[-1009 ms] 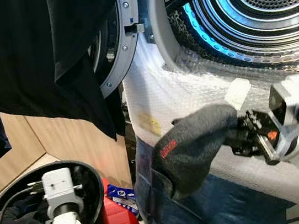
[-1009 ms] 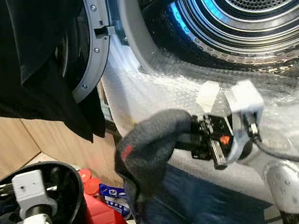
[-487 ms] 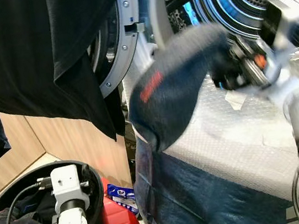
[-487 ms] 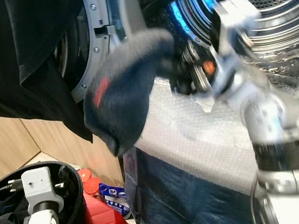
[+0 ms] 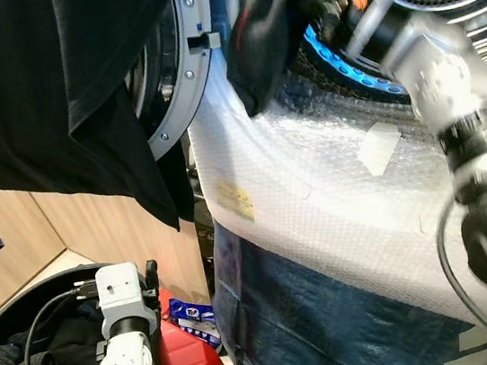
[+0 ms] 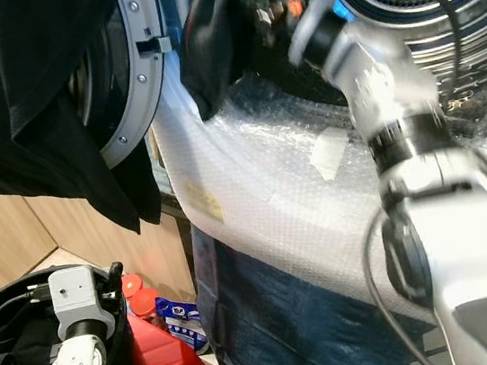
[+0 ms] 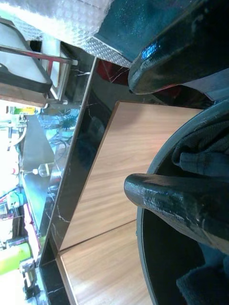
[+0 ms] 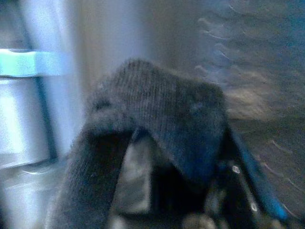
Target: Clothes washing
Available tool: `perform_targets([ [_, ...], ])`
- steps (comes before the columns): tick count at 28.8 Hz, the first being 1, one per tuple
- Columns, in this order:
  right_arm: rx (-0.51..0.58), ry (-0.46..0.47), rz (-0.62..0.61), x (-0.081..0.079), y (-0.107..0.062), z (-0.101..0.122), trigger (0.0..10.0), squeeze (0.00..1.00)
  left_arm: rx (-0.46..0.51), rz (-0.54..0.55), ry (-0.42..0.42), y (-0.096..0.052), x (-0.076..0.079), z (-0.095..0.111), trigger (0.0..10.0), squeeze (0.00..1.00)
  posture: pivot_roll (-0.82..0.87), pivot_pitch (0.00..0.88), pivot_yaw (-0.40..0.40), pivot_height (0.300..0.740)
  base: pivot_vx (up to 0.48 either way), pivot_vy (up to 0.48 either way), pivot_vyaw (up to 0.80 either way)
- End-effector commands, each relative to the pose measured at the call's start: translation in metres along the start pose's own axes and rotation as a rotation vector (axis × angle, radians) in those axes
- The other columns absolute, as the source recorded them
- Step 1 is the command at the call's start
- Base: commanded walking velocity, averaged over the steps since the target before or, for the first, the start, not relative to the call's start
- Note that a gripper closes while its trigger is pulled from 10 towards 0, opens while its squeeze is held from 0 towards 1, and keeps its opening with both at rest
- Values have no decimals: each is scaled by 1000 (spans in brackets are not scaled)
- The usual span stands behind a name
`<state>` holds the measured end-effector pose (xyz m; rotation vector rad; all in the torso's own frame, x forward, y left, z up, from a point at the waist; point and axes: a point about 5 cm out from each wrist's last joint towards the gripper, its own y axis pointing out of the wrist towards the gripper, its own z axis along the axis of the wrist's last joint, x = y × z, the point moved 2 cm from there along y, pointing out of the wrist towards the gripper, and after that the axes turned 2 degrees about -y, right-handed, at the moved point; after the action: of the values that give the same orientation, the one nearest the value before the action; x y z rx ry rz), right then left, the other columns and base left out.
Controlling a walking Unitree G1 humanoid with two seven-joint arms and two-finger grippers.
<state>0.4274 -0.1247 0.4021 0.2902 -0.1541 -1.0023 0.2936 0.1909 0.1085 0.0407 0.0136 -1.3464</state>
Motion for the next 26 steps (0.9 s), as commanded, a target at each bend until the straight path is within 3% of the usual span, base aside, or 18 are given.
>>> perform_targets([
  [1, -44, -16, -174, 20, -6, -7, 0, 0, -4, -17, 4, 1, 4, -2, 10000, 0, -58, 0, -22, 740, 0, 0, 0],
  [2, -56, -7, -285, 32, -10, -11, 0, 0, -4, -21, 2, 0, 5, -2, 10000, 0, -57, 0, -22, 740, 0, 0, 0],
  [3, -79, -39, -468, 51, -20, -15, 2353, 0, -2, -26, 0, 0, 8, -1, 10000, 0, -49, 0, -27, 740, 0, 0, 0],
  [4, -80, -43, -528, 57, -24, -15, 3529, 0, -1, -25, -2, 0, 8, -1, 10000, 0, -49, 0, -27, 740, 0, 0, 0],
  [5, -78, -45, -554, 59, -25, -15, 3529, 0, 0, -24, -3, 1, 8, -1, 10000, 0, -41, 0, -31, 740, 0, 0, 0],
  [6, -92, -78, -570, 60, -26, -16, 10000, 0, 0, -22, -5, 1, 8, -1, 10000, 0, -41, 0, -31, 740, 0, 0, 0],
  [8, -137, -186, -556, 56, -24, -21, 10000, 0, 2, -19, -5, 0, 8, 0, 10000, 0, -33, 0, -35, 740, 0, 0, 0],
  [12, -210, -273, -533, 48, -18, -34, 10000, 0, 3, -20, -4, -1, 8, 0, 10000, 0, -32, 0, -36, 740, 0, 0, 0],
  [13, -237, -303, -537, 47, -18, -40, 10000, 443, 1, -25, -2, -1, 8, 0, 10000, 0, -28, 0, -39, 740, 0, 0, 0],
  [14, -246, -307, -537, 47, -19, -41, 10000, 1000, 0, -26, -1, -2, 8, 0, 10000, 0, -26, 0, -42, 740, 0, 0, 0],
  [17, -150, -297, -664, 58, -24, -17, 10000, 1000, -1, -33, 3, -2, 8, 0, 10000, 0, -24, 0, -44, 740, 0, 0, 0],
  [19, -24, -368, -777, 67, -31, 16, 10000, 1000, 1, -38, 3, -4, 9, 1, 10000, 0, -18, 0, -44, 740, 0, 0, 0],
  [20, 0, -378, -796, 69, -32, 22, 10000, 1000, 2, -40, 3, -4, 10, 1, 10000, 0, -18, 0, -44, 740, 0, 0, 0],
  [23, -108, -499, -695, 60, -25, 3, 10000, 1000, 1, -47, 3, -5, 11, 1, 10000, 0, -18, 0, -43, 740, 0, 0, 0],
  [24, -108, -499, -695, 60, -25, 3, 10000, 1000, 1, -47, 3, -5, 11, 1, 10000, 0, -18, 0, -43, 740, 0, 0, 0],
  [26, -200, -519, -616, 54, -21, -19, 10000, 1000, -3, -58, 4, -5, 12, 1, 10000, 0, -27, 0, -42, 740, 0, 0, 0],
])
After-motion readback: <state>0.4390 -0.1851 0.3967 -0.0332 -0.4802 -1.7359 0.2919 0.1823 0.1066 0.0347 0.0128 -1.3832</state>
